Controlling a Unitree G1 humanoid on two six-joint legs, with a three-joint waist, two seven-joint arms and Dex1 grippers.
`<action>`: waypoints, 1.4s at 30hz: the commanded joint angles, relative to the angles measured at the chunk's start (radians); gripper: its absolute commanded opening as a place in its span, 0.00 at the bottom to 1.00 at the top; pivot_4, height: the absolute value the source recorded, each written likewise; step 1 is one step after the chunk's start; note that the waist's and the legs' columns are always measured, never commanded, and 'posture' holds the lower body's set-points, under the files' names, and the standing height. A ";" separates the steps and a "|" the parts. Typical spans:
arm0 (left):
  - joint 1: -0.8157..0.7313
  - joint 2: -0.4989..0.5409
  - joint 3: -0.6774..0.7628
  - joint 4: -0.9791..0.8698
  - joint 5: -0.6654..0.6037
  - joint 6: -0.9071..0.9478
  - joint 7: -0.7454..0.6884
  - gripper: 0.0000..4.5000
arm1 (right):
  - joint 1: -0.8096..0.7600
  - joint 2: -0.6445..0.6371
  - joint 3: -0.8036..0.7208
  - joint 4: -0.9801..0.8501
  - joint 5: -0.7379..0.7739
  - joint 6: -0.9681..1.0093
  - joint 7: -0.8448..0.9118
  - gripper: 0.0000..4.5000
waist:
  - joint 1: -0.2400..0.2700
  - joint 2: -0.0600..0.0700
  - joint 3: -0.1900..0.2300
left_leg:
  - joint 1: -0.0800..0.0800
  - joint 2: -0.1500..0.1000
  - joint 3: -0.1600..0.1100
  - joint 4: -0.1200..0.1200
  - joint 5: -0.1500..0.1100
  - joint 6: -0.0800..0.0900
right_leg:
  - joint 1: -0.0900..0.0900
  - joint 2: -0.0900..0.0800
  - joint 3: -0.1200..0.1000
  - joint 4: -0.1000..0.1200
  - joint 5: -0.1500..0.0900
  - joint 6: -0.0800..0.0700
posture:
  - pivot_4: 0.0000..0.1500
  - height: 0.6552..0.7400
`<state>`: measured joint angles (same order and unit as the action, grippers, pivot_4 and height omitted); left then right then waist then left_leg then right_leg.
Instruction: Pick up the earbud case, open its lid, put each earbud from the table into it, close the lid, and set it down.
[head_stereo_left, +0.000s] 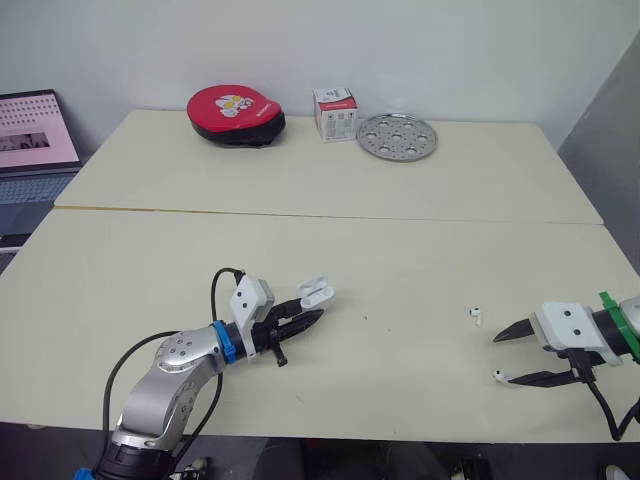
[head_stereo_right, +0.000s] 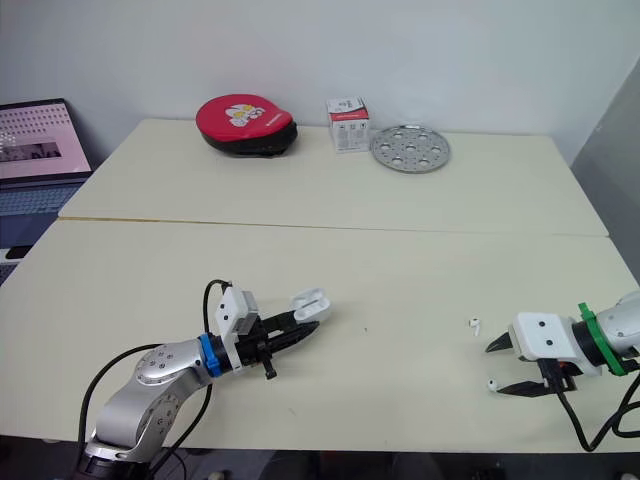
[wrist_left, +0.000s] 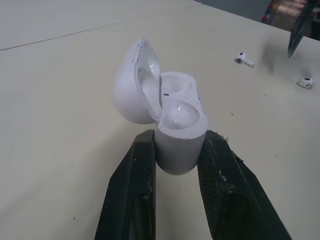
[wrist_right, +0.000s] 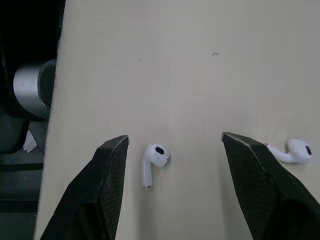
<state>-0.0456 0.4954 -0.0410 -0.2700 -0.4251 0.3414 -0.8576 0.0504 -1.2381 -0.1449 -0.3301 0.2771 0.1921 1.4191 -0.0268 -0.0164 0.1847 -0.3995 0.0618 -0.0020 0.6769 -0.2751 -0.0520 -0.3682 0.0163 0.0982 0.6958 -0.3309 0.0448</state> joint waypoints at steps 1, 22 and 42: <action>-0.006 -0.007 -0.001 -0.025 -0.010 -0.012 0.001 0.18 | 0.069 -0.039 -0.087 -0.175 -0.049 0.178 -0.089 0.68 | 0.000 0.000 0.000 | 0.000 0.000 0.000 0.000 0.000 0.000 | 0.000 0.000 0.001 0.000 0.000 0.000 | 1.00 1.00; 0.030 -0.004 -0.002 -0.065 -0.010 -0.007 0.024 0.18 | -0.069 -0.023 0.275 -0.210 -0.239 0.452 -0.264 0.68 | -0.004 -0.001 0.000 | -0.001 -0.001 0.002 0.000 0.000 0.000 | -0.002 -0.001 0.002 0.000 0.000 0.000 | 1.00 1.00; 0.009 -0.024 -0.015 -0.037 -0.003 -0.035 0.033 0.18 | -0.124 0.013 0.246 -0.220 -0.163 0.479 -0.238 0.08 | -0.004 -0.004 -0.002 | 0.000 -0.001 0.002 0.001 0.000 0.000 | -0.001 0.000 0.002 0.000 0.000 0.000 | 1.00 1.00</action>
<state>-0.0172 0.4797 -0.0553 -0.2830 -0.4231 0.3350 -0.8193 -0.0401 -1.2326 0.1369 -0.5380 0.0838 0.6624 1.1771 -0.0307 -0.0205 0.1828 -0.3994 0.0611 0.0000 0.6775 -0.2750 -0.0520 -0.3694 0.0159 0.1001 0.6957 -0.3309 0.0449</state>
